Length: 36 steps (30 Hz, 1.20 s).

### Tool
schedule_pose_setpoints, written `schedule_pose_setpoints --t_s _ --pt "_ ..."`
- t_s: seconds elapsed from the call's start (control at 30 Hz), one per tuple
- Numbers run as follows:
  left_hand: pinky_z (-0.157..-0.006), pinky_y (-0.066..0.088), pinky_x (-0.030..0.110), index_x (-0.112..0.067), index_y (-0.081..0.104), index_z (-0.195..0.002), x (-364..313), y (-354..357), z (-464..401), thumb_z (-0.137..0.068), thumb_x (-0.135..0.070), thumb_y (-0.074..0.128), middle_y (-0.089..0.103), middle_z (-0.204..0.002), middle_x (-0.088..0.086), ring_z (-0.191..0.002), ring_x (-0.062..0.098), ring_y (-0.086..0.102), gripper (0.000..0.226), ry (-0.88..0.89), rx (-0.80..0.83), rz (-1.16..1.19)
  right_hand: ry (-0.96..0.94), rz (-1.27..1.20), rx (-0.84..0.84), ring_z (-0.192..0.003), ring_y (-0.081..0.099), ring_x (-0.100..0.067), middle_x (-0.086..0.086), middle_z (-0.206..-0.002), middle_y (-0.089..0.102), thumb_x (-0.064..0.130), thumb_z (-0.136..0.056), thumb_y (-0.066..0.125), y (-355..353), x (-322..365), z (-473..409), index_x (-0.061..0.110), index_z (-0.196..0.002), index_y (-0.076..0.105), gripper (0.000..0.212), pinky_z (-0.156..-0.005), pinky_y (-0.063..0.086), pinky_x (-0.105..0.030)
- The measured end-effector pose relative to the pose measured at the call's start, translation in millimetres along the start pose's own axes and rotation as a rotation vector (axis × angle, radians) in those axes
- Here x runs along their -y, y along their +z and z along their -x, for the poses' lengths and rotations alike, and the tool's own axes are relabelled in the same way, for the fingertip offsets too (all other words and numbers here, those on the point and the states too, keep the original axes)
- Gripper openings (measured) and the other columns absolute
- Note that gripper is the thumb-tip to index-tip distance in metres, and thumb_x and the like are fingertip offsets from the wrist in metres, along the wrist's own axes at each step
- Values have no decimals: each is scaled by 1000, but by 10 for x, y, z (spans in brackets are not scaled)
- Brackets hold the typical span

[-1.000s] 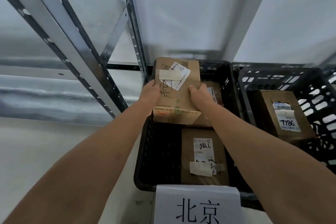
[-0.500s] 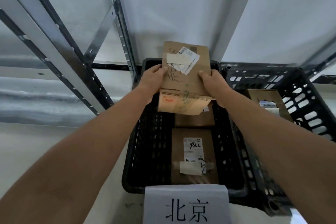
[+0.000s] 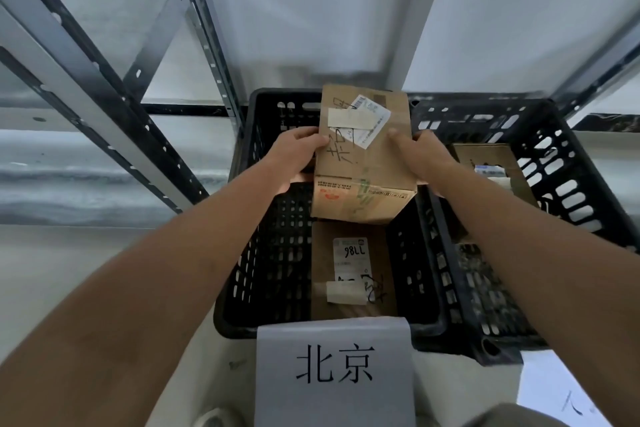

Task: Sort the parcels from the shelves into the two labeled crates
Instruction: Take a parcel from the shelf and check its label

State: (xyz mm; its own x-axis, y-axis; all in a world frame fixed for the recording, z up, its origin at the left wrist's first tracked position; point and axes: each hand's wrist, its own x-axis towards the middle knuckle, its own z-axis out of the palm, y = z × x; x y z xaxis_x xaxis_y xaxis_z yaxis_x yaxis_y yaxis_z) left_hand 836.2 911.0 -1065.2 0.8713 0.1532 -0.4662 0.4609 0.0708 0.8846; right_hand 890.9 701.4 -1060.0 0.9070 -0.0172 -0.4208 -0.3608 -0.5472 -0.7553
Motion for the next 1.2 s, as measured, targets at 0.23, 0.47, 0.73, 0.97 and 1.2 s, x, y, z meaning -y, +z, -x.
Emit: schedule_pose_setpoints --t_s 0.23,0.47,0.73,0.97,1.2 --pt "-74 63 36 -23 70 -118 55 -71 58 -95 -28 67 77 -106 0 -99 20 73 24 -18 73 -15 -30 74 32 -129 52 -35 -12 -148 47 72 -79 65 -36 -37 70 14 -156 15 108 -106 46 -54" --pt "-85 60 37 -21 67 -127 -96 -45 52 -93 -14 68 75 -113 2 -104 20 72 34 131 95 101 -200 300 -47 -145 21 -46 -20 -159 14 83 -54 73 99 274 265 29 -156 0 136 -116 29 -62" --pt "-95 56 46 -16 64 -128 54 -146 84 -92 -1 63 74 -115 6 -109 22 71 38 104 117 223 -143 594 -54 -151 -10 -44 -22 -161 -27 93 -50 65 401 393 418 21 -154 -27 156 -118 10 -63" --pt "-97 55 48 -17 67 -126 143 -92 77 -97 -21 64 72 -120 5 -117 27 66 29 66 71 216 -89 618 -73 -150 -18 -44 -21 -157 -36 96 -47 62 497 210 448 21 -151 -32 160 -116 5 -69" --pt "-93 58 45 -16 69 -123 251 -4 82 -100 -25 59 72 -119 4 -115 26 66 26 62 77 164 -21 612 -94 -151 -13 -44 -21 -158 -34 95 -49 63 555 86 476 20 -151 -32 158 -118 10 -66"
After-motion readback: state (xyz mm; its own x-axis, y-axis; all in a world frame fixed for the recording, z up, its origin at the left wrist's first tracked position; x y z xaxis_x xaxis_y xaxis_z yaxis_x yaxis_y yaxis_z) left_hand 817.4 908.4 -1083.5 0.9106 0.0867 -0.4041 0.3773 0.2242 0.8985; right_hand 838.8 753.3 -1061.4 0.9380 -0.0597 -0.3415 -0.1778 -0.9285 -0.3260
